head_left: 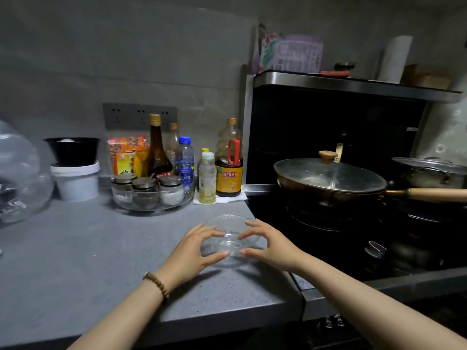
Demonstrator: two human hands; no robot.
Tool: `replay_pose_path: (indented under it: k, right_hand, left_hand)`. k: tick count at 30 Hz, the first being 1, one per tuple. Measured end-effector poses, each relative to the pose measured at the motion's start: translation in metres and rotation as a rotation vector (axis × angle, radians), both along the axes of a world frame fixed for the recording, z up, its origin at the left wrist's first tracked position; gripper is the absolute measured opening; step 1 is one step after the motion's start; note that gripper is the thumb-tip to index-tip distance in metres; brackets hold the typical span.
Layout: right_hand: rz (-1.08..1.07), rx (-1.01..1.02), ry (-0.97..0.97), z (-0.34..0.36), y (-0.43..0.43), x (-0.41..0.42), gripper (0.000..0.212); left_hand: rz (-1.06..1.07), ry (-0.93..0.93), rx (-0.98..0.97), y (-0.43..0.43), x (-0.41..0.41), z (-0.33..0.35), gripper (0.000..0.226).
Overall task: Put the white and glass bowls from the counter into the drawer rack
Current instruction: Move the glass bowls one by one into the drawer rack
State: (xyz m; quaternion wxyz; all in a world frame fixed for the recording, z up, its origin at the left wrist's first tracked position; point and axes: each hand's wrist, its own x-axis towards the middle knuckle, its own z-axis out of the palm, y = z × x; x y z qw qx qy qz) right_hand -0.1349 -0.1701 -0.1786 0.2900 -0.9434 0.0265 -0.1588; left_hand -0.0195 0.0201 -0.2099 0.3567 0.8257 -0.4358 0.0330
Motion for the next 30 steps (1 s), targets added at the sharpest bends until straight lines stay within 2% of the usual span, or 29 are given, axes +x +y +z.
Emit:
replay_pose_path:
  k: [5, 11, 14, 18, 21, 25, 30]
  right_hand:
    - [0.004, -0.096, 0.011, -0.007, 0.001, 0.012, 0.019]
    - [0.045, -0.294, 0.005, -0.003, 0.009, 0.015, 0.023]
    - [0.067, -0.326, -0.033, 0.004, 0.011, 0.011, 0.022]
    - [0.109, -0.143, -0.058, 0.016, 0.003, -0.003, 0.017]
    - [0.135, 0.124, -0.092, 0.029, -0.01, -0.027, 0.016]
    - [0.12, 0.393, -0.149, 0.046, -0.04, -0.075, 0.018]
    - [0.038, 0.607, -0.197, 0.049, -0.085, -0.147, 0.021]
  left_hand:
    - [-0.033, 0.022, -0.047, -0.004, 0.003, -0.002, 0.011]
    - [-0.048, 0.048, -0.068, -0.009, 0.003, -0.004, 0.009]
    - [-0.034, 0.083, -0.15, -0.014, 0.001, 0.0, 0.012]
    - [-0.068, 0.125, -0.269, -0.026, -0.011, 0.014, 0.022]
    - [-0.119, 0.151, -0.393, -0.044, -0.026, 0.026, 0.042]
    - [-0.17, 0.379, -0.543, -0.083, -0.055, 0.04, 0.068]
    - [-0.289, 0.642, -0.532, -0.151, -0.108, 0.044, 0.082]
